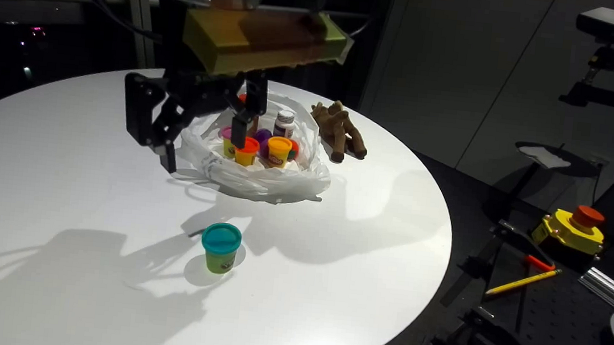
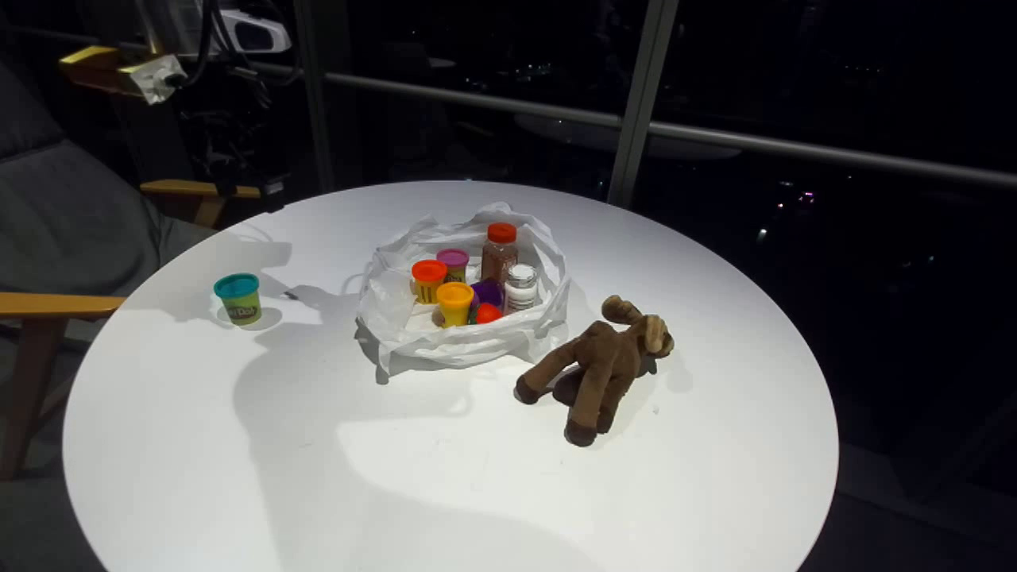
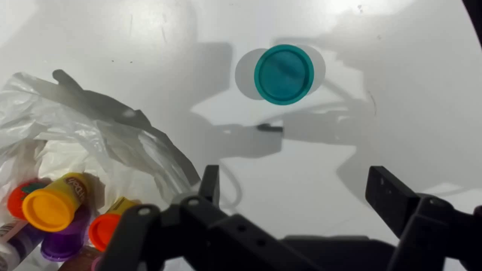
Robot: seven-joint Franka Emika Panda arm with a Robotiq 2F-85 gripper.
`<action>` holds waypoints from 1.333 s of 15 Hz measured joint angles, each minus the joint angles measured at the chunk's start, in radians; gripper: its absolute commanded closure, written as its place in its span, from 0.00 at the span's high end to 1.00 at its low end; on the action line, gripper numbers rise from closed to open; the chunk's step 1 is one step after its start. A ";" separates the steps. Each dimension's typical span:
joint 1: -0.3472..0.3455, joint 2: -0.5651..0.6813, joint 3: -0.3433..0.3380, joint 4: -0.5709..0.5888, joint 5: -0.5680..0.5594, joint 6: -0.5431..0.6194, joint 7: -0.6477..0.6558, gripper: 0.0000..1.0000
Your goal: Place the containers, strawberry and toy deer inside the plastic
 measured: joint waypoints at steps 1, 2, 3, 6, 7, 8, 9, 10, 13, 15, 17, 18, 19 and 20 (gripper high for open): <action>0.001 0.000 0.003 -0.023 0.000 0.026 0.003 1.00; 0.000 -0.001 0.004 -0.045 0.000 0.051 0.005 1.00; 0.000 -0.002 0.004 -0.064 0.000 0.074 0.005 1.00; -0.003 -0.003 0.006 -0.111 0.005 0.124 0.004 1.00; -0.003 -0.004 0.008 -0.124 0.007 0.138 0.004 1.00; -0.003 -0.004 0.010 -0.135 0.009 0.151 0.003 1.00; -0.003 -0.004 0.013 -0.145 0.012 0.157 0.003 1.00; -0.003 -0.003 0.017 -0.154 0.016 0.161 0.001 1.00; 0.002 0.009 0.040 -0.165 0.024 0.169 0.000 1.00; 0.009 0.026 0.060 -0.164 0.032 0.173 0.000 1.00; 0.020 0.043 0.067 -0.161 0.036 0.174 0.000 1.00; 0.023 0.049 0.067 -0.160 0.036 0.174 0.000 1.00; 0.025 0.057 0.067 -0.159 0.036 0.174 0.000 1.00; 0.027 0.064 0.066 -0.156 0.036 0.174 0.000 1.00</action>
